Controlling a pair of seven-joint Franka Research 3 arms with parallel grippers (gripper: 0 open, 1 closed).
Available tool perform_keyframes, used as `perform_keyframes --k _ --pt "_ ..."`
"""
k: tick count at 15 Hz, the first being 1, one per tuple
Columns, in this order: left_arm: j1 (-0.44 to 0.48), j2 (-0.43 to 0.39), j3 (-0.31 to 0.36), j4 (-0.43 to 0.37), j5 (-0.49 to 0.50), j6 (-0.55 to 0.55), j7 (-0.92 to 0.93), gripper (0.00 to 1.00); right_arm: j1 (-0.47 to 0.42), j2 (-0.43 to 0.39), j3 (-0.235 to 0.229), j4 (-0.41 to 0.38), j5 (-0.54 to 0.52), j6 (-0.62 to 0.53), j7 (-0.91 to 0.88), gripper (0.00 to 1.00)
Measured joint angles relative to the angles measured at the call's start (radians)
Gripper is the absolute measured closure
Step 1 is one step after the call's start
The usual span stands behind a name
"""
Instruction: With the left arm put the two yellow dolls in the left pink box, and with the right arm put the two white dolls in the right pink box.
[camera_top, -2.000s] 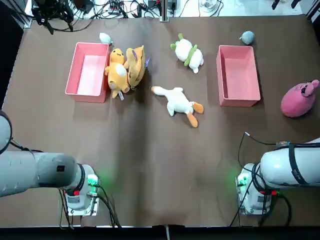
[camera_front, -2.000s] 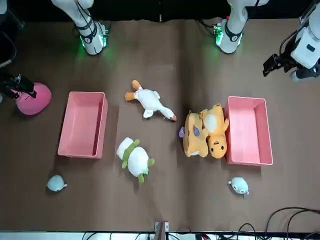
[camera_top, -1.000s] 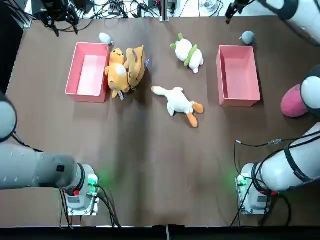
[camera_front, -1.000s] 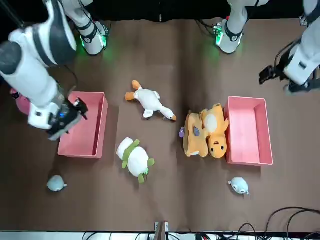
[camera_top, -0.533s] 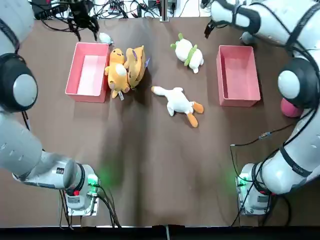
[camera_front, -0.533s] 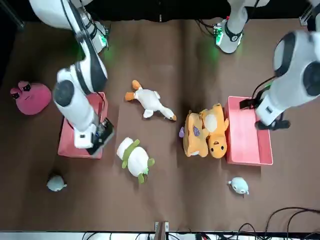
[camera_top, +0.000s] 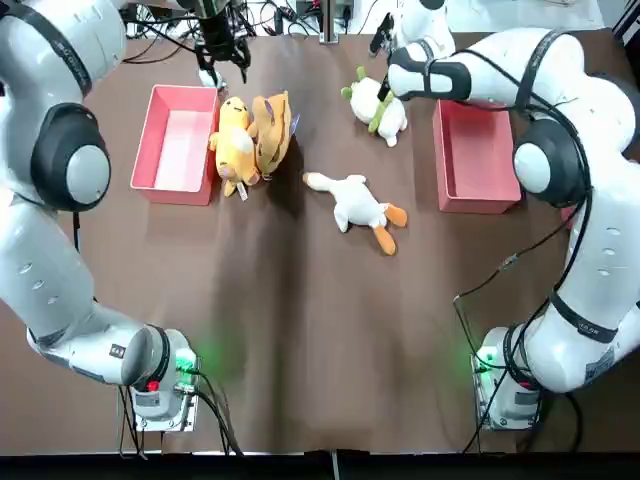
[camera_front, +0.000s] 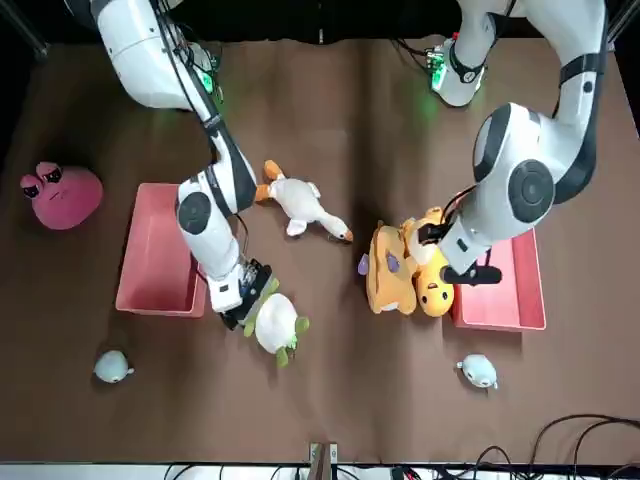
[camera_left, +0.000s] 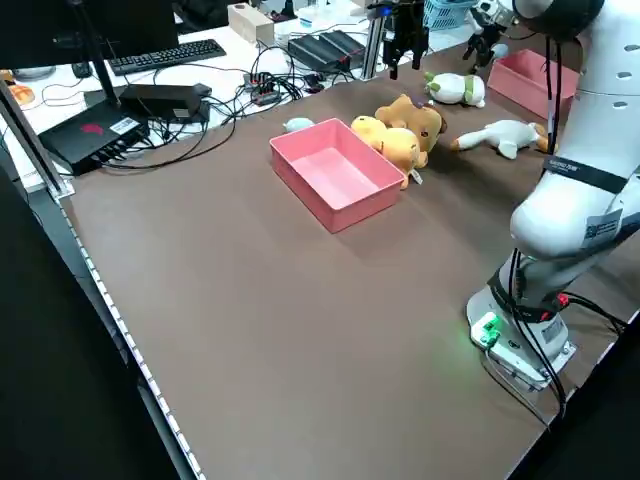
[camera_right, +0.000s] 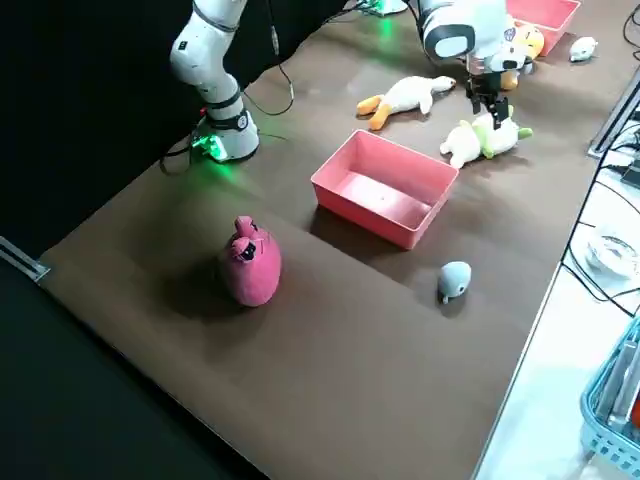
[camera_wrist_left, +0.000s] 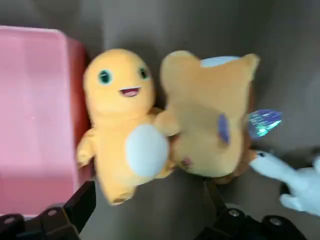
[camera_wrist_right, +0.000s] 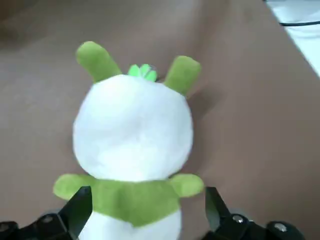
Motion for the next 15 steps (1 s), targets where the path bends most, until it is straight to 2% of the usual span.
perform_keyframes --k 3,6,8,12,14,15 --pt "-0.054 0.056 -0.01 0.02 -0.014 0.084 -0.048 0.05 0.01 0.024 0.0 0.001 0.0 -0.001 -0.003 0.0" --pt "-0.161 0.141 -0.008 0.038 -0.014 0.197 -0.125 0.06 0.004 0.052 -0.004 0.002 0.001 -0.001 -0.035 0.0" --pt "-0.17 0.182 -0.006 0.041 -0.014 0.243 -0.126 0.06 0.001 0.062 -0.005 0.002 0.004 -0.001 -0.044 0.0" --pt "-0.166 0.242 0.003 0.045 0.005 0.257 -0.115 0.06 0.0 0.081 -0.004 0.002 0.008 -0.001 -0.05 0.0" --pt "-0.166 0.27 0.004 0.046 0.021 0.258 -0.115 0.06 0.001 0.084 -0.003 0.002 0.008 -0.001 -0.053 0.03" --pt "-0.166 0.285 0.005 0.047 0.024 0.259 -0.115 0.07 0.001 0.084 -0.003 0.002 0.008 -0.001 -0.053 0.12"
